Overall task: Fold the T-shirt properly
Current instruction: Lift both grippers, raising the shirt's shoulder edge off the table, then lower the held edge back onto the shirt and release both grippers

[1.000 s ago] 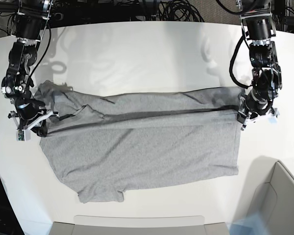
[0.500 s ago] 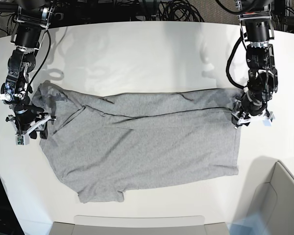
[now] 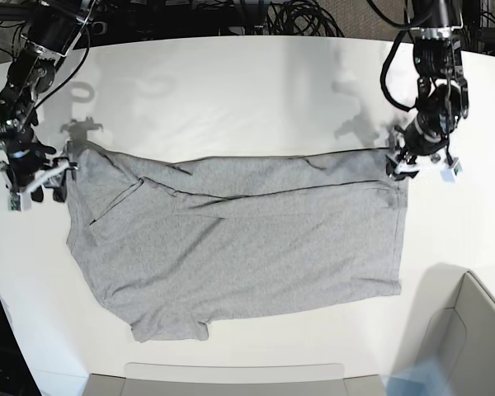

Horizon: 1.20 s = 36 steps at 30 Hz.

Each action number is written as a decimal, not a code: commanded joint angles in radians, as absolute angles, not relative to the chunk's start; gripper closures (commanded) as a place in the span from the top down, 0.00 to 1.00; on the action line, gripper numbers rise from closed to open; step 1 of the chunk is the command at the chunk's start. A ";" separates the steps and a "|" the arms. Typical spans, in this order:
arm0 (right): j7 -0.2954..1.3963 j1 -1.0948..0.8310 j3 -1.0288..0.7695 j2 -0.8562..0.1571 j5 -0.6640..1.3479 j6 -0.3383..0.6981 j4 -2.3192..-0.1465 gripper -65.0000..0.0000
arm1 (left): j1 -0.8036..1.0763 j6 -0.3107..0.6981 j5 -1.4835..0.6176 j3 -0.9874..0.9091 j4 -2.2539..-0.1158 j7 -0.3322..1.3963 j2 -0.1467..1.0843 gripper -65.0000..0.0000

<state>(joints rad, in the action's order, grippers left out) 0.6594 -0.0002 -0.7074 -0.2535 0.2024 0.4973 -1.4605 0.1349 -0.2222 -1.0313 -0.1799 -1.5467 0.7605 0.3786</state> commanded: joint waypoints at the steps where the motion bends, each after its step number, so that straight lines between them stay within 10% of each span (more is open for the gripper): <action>1: 0.633 0.012 -0.736 -0.269 0.211 0.527 -1.460 0.47 | 0.127 -0.214 -1.043 -0.197 -1.566 0.776 0.394 0.32; 36: 0.633 -0.024 -0.694 -0.275 0.199 0.558 -1.348 0.43 | 0.088 -0.185 -0.990 -0.182 -1.451 0.895 0.443 0.35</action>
<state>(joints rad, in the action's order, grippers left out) 0.6487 -0.0364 -0.6914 -0.2623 0.1875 0.5465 -1.3331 0.0948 -0.1780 -0.9897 -0.1810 -1.4395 0.8726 0.4324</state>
